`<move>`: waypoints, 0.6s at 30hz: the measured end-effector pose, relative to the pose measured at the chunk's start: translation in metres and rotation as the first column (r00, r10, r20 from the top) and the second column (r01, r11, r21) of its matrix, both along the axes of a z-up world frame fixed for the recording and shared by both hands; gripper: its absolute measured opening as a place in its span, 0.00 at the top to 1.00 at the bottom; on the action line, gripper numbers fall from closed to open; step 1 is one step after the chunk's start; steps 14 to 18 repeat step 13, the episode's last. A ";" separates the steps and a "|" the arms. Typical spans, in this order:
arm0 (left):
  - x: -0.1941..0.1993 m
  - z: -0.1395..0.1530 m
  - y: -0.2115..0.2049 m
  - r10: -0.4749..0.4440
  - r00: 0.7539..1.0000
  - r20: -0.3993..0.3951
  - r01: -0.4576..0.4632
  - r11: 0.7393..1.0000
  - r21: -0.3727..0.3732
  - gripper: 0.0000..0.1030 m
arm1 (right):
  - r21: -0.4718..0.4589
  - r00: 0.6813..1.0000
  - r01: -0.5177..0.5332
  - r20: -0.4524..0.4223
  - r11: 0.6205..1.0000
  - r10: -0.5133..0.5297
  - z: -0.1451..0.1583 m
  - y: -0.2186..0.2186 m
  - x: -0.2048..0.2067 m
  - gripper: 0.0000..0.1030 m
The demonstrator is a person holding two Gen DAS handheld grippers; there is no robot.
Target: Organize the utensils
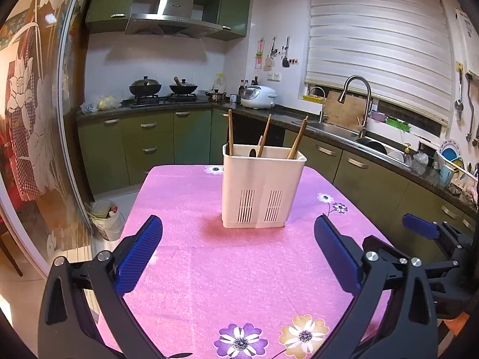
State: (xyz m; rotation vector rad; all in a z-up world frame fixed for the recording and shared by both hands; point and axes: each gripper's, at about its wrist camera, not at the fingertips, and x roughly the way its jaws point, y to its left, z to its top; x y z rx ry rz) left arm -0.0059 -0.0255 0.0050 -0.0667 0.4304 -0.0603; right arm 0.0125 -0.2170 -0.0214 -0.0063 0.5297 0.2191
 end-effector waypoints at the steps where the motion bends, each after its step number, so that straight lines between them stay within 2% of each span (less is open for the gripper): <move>1: 0.000 0.000 -0.001 0.000 1.000 0.002 0.000 1.000 0.001 0.06 | 0.000 1.000 0.000 0.000 1.000 0.000 0.000 0.000 0.000 0.10; 8: 0.002 0.002 0.003 0.009 1.000 0.002 -0.009 1.000 -0.009 0.06 | 0.001 1.000 0.000 0.002 1.000 0.000 0.000 0.000 -0.001 0.10; 13: 0.000 0.002 0.002 0.020 1.000 0.022 -0.021 0.999 0.029 0.06 | 0.002 1.000 -0.001 0.002 1.000 0.001 0.003 -0.001 0.001 0.10; 18: 0.000 0.002 0.002 0.020 1.000 0.022 -0.021 0.999 0.029 0.06 | 0.002 1.000 -0.001 0.002 1.000 0.001 0.003 -0.001 0.001 0.10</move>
